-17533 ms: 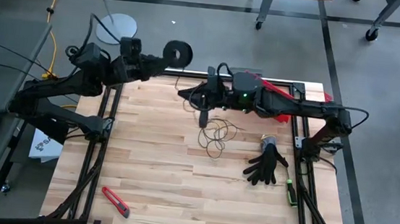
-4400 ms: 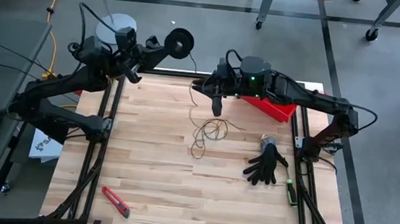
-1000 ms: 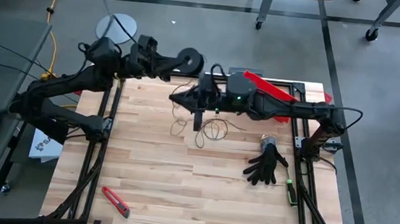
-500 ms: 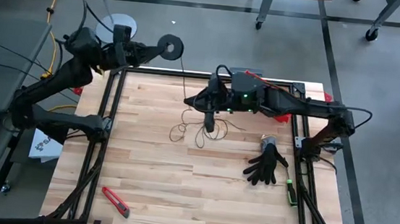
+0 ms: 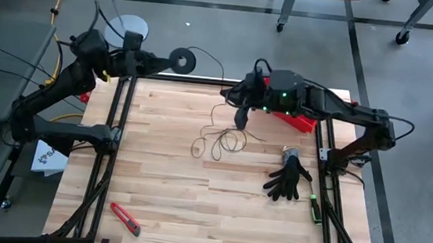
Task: Coil cords
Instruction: Coil the black wire on the spool
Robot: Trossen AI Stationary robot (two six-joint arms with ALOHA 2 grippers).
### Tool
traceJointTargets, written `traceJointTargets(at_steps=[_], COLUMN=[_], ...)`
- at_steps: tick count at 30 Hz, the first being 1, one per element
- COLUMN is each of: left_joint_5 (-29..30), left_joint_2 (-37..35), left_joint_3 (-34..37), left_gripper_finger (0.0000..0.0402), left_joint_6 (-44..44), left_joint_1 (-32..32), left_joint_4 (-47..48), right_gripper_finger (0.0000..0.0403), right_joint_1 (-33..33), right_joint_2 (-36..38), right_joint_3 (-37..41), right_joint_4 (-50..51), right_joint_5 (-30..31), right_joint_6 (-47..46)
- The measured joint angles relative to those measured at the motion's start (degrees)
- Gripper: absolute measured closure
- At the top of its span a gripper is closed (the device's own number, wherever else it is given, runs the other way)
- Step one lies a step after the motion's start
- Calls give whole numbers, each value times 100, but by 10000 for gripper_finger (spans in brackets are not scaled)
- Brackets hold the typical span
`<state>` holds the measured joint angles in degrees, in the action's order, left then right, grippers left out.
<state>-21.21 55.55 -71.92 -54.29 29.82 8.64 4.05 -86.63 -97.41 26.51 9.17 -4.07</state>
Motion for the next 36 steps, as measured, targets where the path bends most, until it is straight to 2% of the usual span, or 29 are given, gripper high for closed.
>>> traceJointTargets(at_steps=[8, 23, 36], left_joint_5=[569, 602, 1016], left_joint_2=[0, 2, 43], left_joint_3=[0, 2, 4], left_gripper_finger=[401, 401, 402], left_joint_6=[518, 506, 657], left_joint_1=[161, 486, 669], left_joint_4=[-17, -432, -681], right_gripper_finger=[403, 403, 402], right_joint_1=[44, 44, 69], right_joint_2=[86, 85, -137], right_joint_3=[0, 0, 4], right_joint_4=[189, 248, 431], right_joint_5=[-9, -7, -111], right_joint_6=[-13, -60, -344])
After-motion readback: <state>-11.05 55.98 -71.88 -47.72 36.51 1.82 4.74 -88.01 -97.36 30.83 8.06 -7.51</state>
